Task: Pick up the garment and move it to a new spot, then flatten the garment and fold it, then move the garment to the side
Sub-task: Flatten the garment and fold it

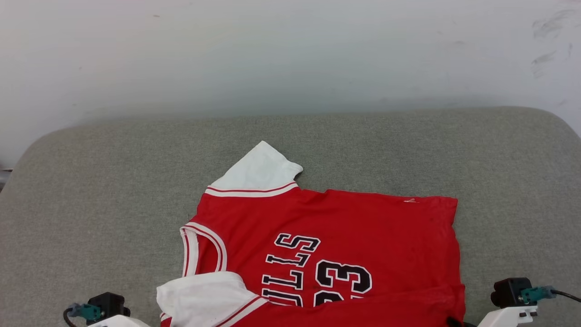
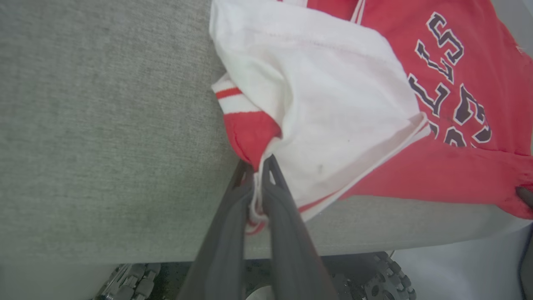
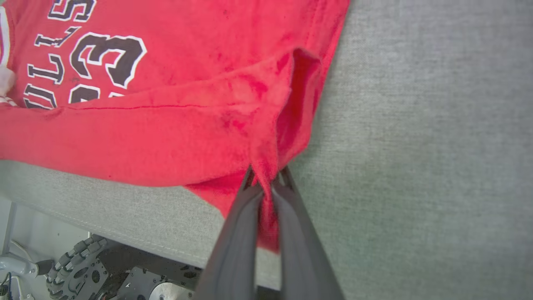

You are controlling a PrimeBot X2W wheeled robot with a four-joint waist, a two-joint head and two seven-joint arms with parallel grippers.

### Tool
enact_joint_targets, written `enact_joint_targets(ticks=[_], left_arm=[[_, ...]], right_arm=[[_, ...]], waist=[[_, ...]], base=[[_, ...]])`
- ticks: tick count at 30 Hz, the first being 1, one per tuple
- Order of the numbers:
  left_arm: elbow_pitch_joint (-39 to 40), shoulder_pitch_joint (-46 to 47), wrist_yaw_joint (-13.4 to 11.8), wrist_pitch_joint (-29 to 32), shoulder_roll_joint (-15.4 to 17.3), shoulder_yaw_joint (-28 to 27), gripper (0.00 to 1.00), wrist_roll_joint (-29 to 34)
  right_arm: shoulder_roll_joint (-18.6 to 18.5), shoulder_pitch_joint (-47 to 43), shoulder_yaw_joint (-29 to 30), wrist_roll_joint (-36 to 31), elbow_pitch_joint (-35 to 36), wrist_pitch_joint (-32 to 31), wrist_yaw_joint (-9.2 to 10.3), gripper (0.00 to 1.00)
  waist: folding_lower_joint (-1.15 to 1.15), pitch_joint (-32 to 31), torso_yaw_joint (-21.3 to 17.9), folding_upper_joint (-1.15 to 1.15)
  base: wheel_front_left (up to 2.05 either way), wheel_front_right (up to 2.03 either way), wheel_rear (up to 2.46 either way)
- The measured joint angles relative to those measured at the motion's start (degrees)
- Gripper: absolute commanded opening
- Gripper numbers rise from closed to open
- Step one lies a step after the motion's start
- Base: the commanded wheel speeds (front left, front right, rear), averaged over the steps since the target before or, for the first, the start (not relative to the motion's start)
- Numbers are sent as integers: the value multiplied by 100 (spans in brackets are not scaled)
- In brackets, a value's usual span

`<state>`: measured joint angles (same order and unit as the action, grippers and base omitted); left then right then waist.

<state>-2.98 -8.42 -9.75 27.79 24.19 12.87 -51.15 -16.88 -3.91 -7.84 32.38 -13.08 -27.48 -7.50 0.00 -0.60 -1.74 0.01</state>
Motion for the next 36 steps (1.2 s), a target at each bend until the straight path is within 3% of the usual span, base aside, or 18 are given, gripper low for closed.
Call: enact_joint_targets(ticks=[1, 2, 3, 4, 9, 18, 27, 36], left_arm=[[-76, 63, 18, -57, -37, 8, 0, 9], [-148, 123, 49, -74, -77, 20, 13, 1], [-229, 169, 77, -74, -105, 62, 74, 2], [-291, 187, 113, -86, -130, 88, 100, 7], [-414, 264, 202, -491, -140, 102, 100, 219], [-255, 572, 254, -1895, -77, -26, 100, 984], [-238, 1128, 364, -3247, -320, 90, 100, 1648], [-611, 2351, 432, -3481, -443, 170, 100, 1872]], right_arm=[[22, 1, -5, -27, -32, 67, 0, 43], [48, 1, -4, -43, -63, 160, 0, 100], [74, 1, -5, -48, -90, 244, 0, 100], [86, 1, -22, -69, -111, 326, 0, 100], [170, 3, 113, -263, 23, 1318, 0, 100], [370, 25, 491, -1037, 503, 2740, 0, 100], [622, 47, 731, -1384, 1326, 2848, 0, 100], [682, 583, 913, -1412, 1863, 2848, 0, 100]], waist=[[0, 18, -1, 0], [0, 32, -2, 0], [0, 43, -5, 0], [0, 53, -10, 0], [0, 74, -43, 0], [0, 30, -100, 0], [1, 191, -218, 0], [1, 913, -401, 0]], base=[[0, 0, 0], [0, 0, 0], [0, 0, 0], [0, 0, 0], [0, 0, 0], [0, 0, 0], [0, 0, 0], [0, 0, 0]])
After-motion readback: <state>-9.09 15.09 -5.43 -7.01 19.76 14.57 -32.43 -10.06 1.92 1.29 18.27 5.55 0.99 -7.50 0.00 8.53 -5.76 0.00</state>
